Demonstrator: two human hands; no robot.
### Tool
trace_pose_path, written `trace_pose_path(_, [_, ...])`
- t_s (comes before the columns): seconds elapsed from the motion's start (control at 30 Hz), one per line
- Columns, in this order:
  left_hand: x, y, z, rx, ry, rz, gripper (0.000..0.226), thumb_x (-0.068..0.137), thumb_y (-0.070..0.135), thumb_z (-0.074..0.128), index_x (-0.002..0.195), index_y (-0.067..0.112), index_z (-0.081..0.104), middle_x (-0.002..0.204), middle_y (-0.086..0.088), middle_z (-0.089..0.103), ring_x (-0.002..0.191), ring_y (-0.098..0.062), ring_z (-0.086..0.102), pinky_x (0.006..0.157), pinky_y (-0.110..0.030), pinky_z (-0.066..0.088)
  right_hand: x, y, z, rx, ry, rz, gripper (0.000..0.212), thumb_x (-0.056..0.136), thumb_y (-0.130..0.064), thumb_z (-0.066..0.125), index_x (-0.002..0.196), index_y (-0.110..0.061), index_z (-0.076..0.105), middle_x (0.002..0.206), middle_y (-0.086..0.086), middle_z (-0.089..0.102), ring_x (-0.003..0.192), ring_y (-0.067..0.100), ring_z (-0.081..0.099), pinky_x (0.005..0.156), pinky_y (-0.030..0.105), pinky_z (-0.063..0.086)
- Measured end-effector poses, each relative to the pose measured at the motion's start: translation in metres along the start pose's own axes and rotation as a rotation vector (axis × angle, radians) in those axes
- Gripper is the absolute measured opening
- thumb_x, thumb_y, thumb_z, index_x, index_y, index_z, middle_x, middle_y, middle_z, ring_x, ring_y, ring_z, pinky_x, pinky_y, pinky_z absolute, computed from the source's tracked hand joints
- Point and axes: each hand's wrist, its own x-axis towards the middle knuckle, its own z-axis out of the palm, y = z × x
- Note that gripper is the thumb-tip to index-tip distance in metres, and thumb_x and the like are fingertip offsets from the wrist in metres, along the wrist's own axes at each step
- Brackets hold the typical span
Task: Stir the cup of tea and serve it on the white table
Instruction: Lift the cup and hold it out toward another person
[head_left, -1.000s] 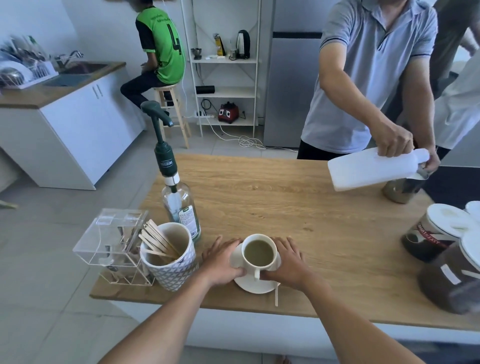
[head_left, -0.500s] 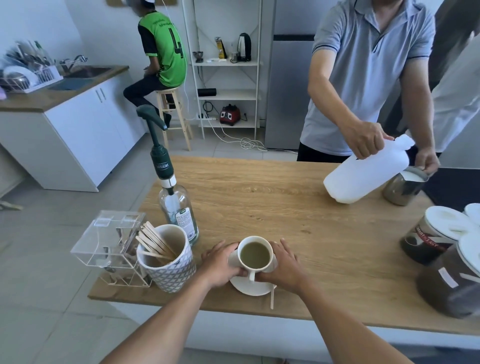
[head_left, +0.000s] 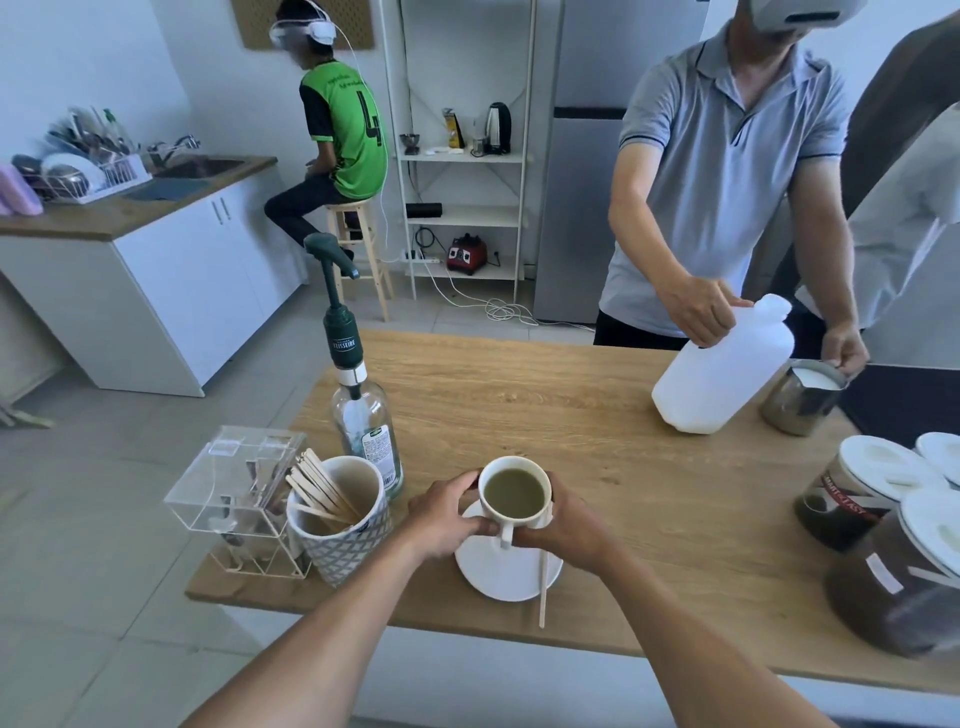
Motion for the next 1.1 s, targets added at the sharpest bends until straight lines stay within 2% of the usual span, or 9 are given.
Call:
trace_pose_path(0.1, [-0.008, 0.008, -0.009, -0.041, 0.002, 0.008, 0.079, 0.061, 0.053, 0.084, 0.133, 0.046, 0.05, 0.134, 0.012, 0.062, 0.129, -0.012, 0.052, 0.11, -0.044, 0.04, -0.001, -0.003, -0.001, 0.045, 0.009, -0.008, 0.09, 0.046, -0.046, 0.093, 0.123, -0.035, 0.049, 0.117, -0.014, 0.064, 0.11, 0.004, 0.061, 0.094, 0.041, 0.053])
trace_pose_path(0.17, [-0.009, 0.012, -0.014, -0.059, 0.0, 0.015, 0.081, 0.061, 0.054, 0.084, 0.135, 0.043, 0.051, 0.134, 0.009, 0.061, 0.128, -0.012, 0.052, 0.109, -0.041, 0.041, -0.001, -0.006, -0.002, 0.066, 0.014, -0.025, 0.088, 0.046, -0.041, 0.095, 0.122, -0.034, 0.051, 0.116, -0.012, 0.065, 0.109, 0.005, 0.062, 0.094, 0.042, 0.053])
trace_pose_path(0.33, [-0.018, 0.018, -0.029, -0.118, -0.022, 0.054, 0.08, 0.069, 0.046, 0.085, 0.139, 0.031, 0.051, 0.134, 0.005, 0.06, 0.128, -0.012, 0.05, 0.108, -0.036, 0.041, -0.008, -0.032, -0.006, 0.066, 0.037, -0.085, 0.069, 0.057, -0.026, 0.093, 0.115, -0.036, 0.057, 0.107, -0.015, 0.069, 0.099, 0.0, 0.064, 0.085, 0.023, 0.051])
trace_pose_path(0.53, [-0.028, 0.031, -0.058, -0.144, 0.002, 0.118, 0.072, 0.073, 0.035, 0.086, 0.136, 0.03, 0.052, 0.132, 0.008, 0.061, 0.125, -0.011, 0.053, 0.106, -0.033, 0.043, -0.01, -0.064, -0.009, 0.091, 0.076, -0.134, 0.068, 0.058, -0.022, 0.091, 0.117, -0.032, 0.058, 0.108, -0.01, 0.07, 0.101, 0.008, 0.067, 0.085, 0.038, 0.059])
trace_pose_path(0.67, [-0.037, 0.04, -0.078, -0.173, 0.007, 0.146, 0.066, 0.077, 0.024, 0.084, 0.136, 0.024, 0.053, 0.127, 0.007, 0.063, 0.117, -0.007, 0.056, 0.098, -0.025, 0.044, -0.013, -0.087, -0.009, 0.105, 0.101, -0.185, 0.066, 0.059, -0.017, 0.091, 0.116, -0.026, 0.058, 0.105, -0.009, 0.07, 0.096, 0.004, 0.067, 0.079, 0.024, 0.056])
trace_pose_path(0.73, [-0.041, 0.041, -0.091, -0.159, 0.022, 0.157, 0.07, 0.075, 0.025, 0.085, 0.136, 0.022, 0.053, 0.127, 0.007, 0.065, 0.118, -0.009, 0.06, 0.104, -0.031, 0.047, -0.014, -0.098, -0.006, 0.108, 0.121, -0.197, 0.066, 0.06, -0.015, 0.091, 0.115, -0.023, 0.056, 0.104, -0.009, 0.07, 0.093, 0.0, 0.067, 0.078, 0.02, 0.054])
trace_pose_path(0.83, [-0.048, 0.043, -0.117, -0.052, 0.069, 0.144, 0.073, 0.077, 0.023, 0.084, 0.14, 0.024, 0.048, 0.125, 0.003, 0.064, 0.115, -0.017, 0.063, 0.106, -0.04, 0.048, -0.011, -0.113, 0.0, 0.106, 0.15, -0.202, 0.069, 0.055, -0.027, 0.091, 0.115, -0.023, 0.057, 0.104, -0.008, 0.07, 0.093, 0.003, 0.067, 0.083, 0.032, 0.057])
trace_pose_path(0.9, [-0.057, 0.045, -0.138, 0.02, 0.134, 0.138, 0.06, 0.082, 0.023, 0.079, 0.136, 0.026, 0.052, 0.119, 0.003, 0.064, 0.107, -0.017, 0.063, 0.097, -0.036, 0.051, -0.01, -0.122, 0.004, 0.112, 0.167, -0.195, 0.073, 0.05, -0.037, 0.089, 0.114, -0.025, 0.056, 0.105, -0.009, 0.069, 0.094, 0.004, 0.067, 0.086, 0.038, 0.057])
trace_pose_path(1.1, [-0.083, 0.048, -0.203, 0.146, 0.396, 0.157, 0.013, 0.095, 0.028, 0.062, 0.108, 0.024, 0.061, 0.1, 0.004, 0.067, 0.079, -0.011, 0.071, 0.085, -0.036, 0.056, -0.004, -0.142, 0.014, 0.087, 0.19, -0.206, 0.072, 0.049, -0.046, 0.087, 0.111, -0.029, 0.055, 0.104, -0.01, 0.069, 0.093, 0.004, 0.066, 0.084, 0.034, 0.057])
